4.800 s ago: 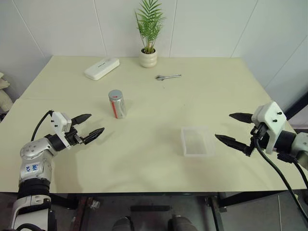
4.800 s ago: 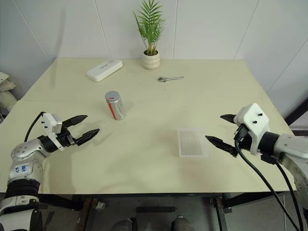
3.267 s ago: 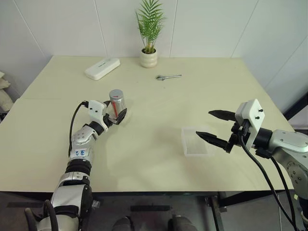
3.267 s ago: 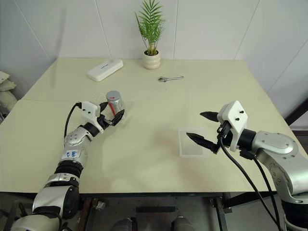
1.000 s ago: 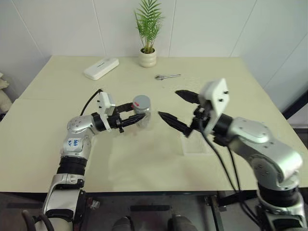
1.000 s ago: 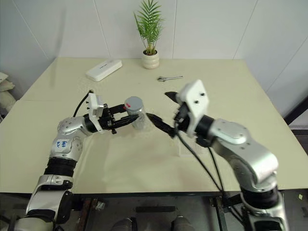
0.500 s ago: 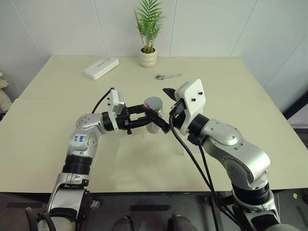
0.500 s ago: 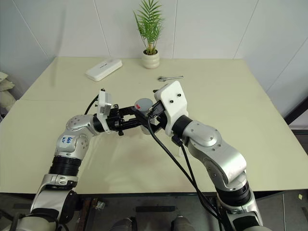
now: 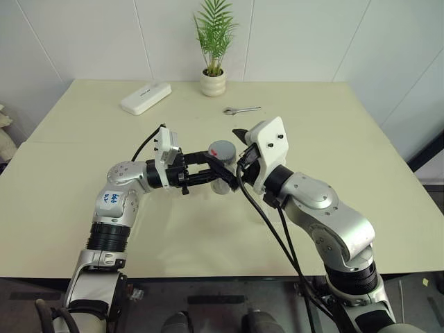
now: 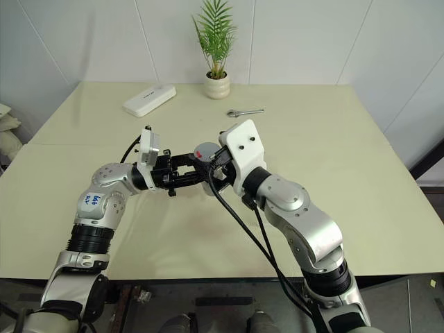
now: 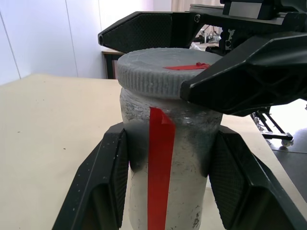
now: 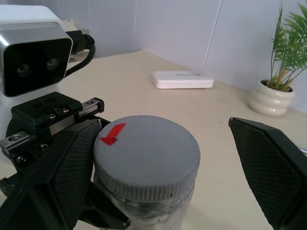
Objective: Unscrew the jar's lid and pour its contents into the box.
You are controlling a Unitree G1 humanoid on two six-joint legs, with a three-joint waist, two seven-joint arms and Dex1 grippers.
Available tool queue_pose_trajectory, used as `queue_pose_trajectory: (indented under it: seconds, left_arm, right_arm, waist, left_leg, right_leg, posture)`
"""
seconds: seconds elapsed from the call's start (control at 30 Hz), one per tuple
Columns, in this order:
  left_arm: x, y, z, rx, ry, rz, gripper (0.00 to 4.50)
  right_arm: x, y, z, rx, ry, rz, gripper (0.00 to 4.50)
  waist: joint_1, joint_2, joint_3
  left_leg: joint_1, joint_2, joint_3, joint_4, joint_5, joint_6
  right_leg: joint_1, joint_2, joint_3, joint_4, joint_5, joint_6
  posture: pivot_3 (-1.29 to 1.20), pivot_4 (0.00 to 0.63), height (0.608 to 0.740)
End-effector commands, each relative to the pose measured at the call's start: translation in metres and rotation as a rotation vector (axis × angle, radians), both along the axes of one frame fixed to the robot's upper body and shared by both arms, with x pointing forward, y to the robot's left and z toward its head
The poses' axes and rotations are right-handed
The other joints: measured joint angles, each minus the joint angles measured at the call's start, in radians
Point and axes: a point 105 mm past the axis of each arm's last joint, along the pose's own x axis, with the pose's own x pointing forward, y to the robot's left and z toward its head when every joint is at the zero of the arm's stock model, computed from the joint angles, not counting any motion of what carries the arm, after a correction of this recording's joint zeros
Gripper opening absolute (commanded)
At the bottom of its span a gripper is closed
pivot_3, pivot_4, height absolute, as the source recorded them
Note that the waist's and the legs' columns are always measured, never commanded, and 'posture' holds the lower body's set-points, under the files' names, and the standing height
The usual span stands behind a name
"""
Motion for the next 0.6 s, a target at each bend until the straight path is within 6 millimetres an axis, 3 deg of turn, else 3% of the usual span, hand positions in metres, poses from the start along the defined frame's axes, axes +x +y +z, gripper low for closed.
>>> queue_pose_trajectory:
  seconds: [0.03,0.1,0.23,0.27,0.6]
  left_arm:
    - [-0.006,-0.001,0.01,-0.009,-0.048,-0.02,1.97]
    - [-0.006,-0.001,0.01,-0.007,-0.049,-0.02,1.97]
    - [-0.006,-0.002,0.009,-0.004,-0.049,-0.022,1.97]
    - [-0.005,-0.002,0.009,-0.004,-0.049,-0.021,1.97]
    - [-0.007,0.004,0.011,0.015,-0.033,-0.065,1.97]
  right_arm:
    - [-0.006,0.001,0.008,0.008,-0.029,0.024,4.32]
    - [-0.007,0.001,0.008,0.01,-0.028,0.033,3.96]
    - [-0.011,0.003,0.009,0.008,-0.031,0.06,2.7]
    - [-0.012,0.003,0.011,0.011,-0.037,0.069,2.56]
    - [-0.037,0.015,0.022,-0.014,-0.071,0.313,2.56]
  waist:
    - [0.0,0.0,0.0]
    - [0.0,0.0,0.0]
    - [0.0,0.0,0.0]
    - [0.0,0.0,0.0]
    - [0.0,0.001,0.001]
  left_leg:
    - [0.0,0.0,0.0,0.0,0.0,0.0]
    - [0.0,0.0,0.0,0.0,0.0,0.0]
    - [0.0,0.0,0.0,0.0,0.0,0.0]
    - [0.0,0.0,0.0,0.0,0.0,0.0]
    - [0.0,0.0,0.0,-0.001,0.0,0.0]
  right_leg:
    - [0.0,0.0,0.0,0.0,0.0,0.0]
    - [0.0,0.0,0.0,0.0,0.0,0.0]
    - [0.0,0.0,0.0,0.0,0.0,0.0]
    - [0.0,0.0,0.0,-0.001,0.0,0.0]
    - [0.0,0.0,0.0,-0.001,0.0,0.0]
  posture:
    - [0.0,0.15,0.74]
    - [0.0,0.15,0.74]
    - [0.0,0.15,0.74]
    - [0.0,0.15,0.74]
    - [0.0,0.15,0.74]
